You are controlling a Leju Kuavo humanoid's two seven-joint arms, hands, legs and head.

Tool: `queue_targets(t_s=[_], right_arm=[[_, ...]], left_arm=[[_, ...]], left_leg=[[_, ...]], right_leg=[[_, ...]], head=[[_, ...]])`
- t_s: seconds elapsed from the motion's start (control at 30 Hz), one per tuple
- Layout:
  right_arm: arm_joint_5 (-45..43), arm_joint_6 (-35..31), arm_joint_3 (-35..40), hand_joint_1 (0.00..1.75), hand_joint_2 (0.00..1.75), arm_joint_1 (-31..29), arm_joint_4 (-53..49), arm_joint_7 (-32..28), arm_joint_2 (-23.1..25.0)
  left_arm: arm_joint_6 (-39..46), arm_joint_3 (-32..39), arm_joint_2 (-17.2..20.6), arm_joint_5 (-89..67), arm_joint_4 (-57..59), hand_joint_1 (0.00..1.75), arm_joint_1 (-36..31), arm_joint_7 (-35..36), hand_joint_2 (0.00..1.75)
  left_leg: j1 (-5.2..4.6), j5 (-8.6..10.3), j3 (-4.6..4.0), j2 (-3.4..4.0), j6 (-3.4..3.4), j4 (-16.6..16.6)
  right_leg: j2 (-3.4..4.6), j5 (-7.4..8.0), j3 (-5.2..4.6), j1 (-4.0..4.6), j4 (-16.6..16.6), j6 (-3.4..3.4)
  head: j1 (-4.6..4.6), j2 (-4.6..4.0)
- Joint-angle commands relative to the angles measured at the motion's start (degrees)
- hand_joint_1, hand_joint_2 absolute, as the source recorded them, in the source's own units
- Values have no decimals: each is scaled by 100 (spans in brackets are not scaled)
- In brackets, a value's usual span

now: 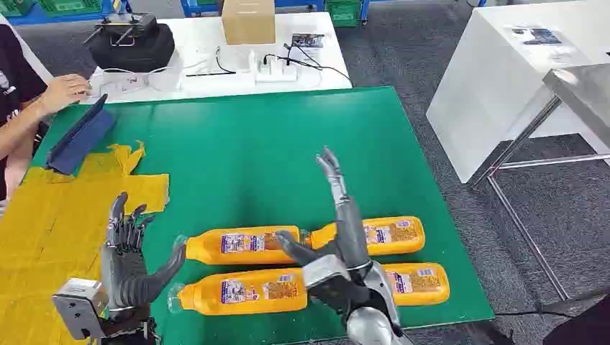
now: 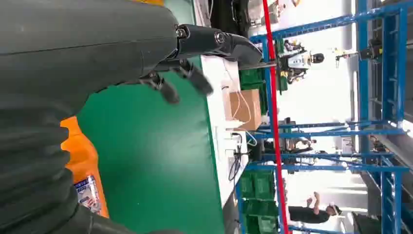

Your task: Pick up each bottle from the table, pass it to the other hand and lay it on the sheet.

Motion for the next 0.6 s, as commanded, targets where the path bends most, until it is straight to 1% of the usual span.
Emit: queue_targets(t_s=[0.03, 0.07, 0.1, 0.13, 0.17, 0.2, 0.27, 0.33, 0.37, 0.43, 0.5, 0.6], right_arm=[[1493, 1107, 2182, 0, 175, -2663, 3848, 735, -322], [1511, 1125, 2289, 0, 0, -2795, 4103, 708, -264], [1552, 1223, 2428, 0, 0, -2975, 4504, 698, -147], [1601, 1257, 2530, 0, 0, -3086, 4769, 697, -72], [1627, 1193, 2585, 0, 0, -3141, 4981, 704, -1], [1646, 1290, 2690, 0, 0, -3236, 5294, 703, 93], [1670, 1263, 2773, 0, 0, -3293, 5563, 735, 172], [1711, 1180, 2857, 0, 0, -3361, 6090, 845, 343], [1714, 1148, 2863, 0, 0, -3350, 6116, 838, 344], [1714, 1148, 2863, 0, 0, -3350, 6116, 838, 344], [1714, 1148, 2863, 0, 0, -3350, 6116, 838, 344], [1660, 1177, 2827, 0, 0, -3361, 6216, 856, 375]], left_arm=[[-404, 154, -44, -49, 483, 0, -647, 154, 175], [-420, 117, -36, -35, 524, 0, -693, 151, 175], [-467, 30, -23, -8, 627, 0, -792, 158, 175], [-479, -19, -13, 14, 692, 0, -848, 163, 175], [-480, -76, -17, 26, 755, 0, -906, 163, 175], [-489, -135, -5, 68, 837, 0, -970, 163, 175], [-472, -185, 6, 101, 894, 0, -1014, 165, 175], [-439, -274, 28, 173, 1013, 0, -1098, 179, 175], [-437, -285, 25, 179, 1038, 0, -1114, 179, 175], [-437, -285, 25, 179, 1038, 0, -1114, 179, 175], [-437, -285, 25, 179, 1038, 0, -1114, 179, 175], [-434, -308, 42, 209, 1049, 0, -1121, 179, 175]], left_leg=[[8, 3, 21, 47, -4, -4], [14, 10, 25, 59, -6, -4], [9, 23, 17, 36, -3, -6], [16, 24, 20, 18, -7, -1], [18, 32, 15, 22, -8, -3], [14, 36, 10, 5, -4, -7], [19, 36, 15, 14, -3, -4], [14, 37, 11, 5, 2, -5], [17, 37, 11, 9, 2, -4], [16, 39, 4, 3, 4, -3], [11, 46, -13, -3, 7, 2], [16, 43, -16, 5, 5, 7]], right_leg=[[39, 19, 6, 12, -9, -19], [45, 30, 6, 20, -12, -25], [23, 28, -1, 16, -9, -17], [8, 19, -33, 18, -3, -15], [12, 27, -48, 21, -4, -21], [3, 24, -51, 16, -7, -15], [9, 25, -43, 22, -9, -18], [2, 28, -40, 16, -7, -16], [2, 33, -35, 21, -10, -24], [-4, 36, 2, 20, -11, -12], [-6, 38, -12, 14, -1, -4], [-2, 38, -15, 20, 0, -12]], head=[[0, 0], [-2, 0], [0, 0], [0, 0], [0, 0], [0, 0], [2, 0], [0, 0], [0, 0], [0, 0], [0, 0], [0, 0]])
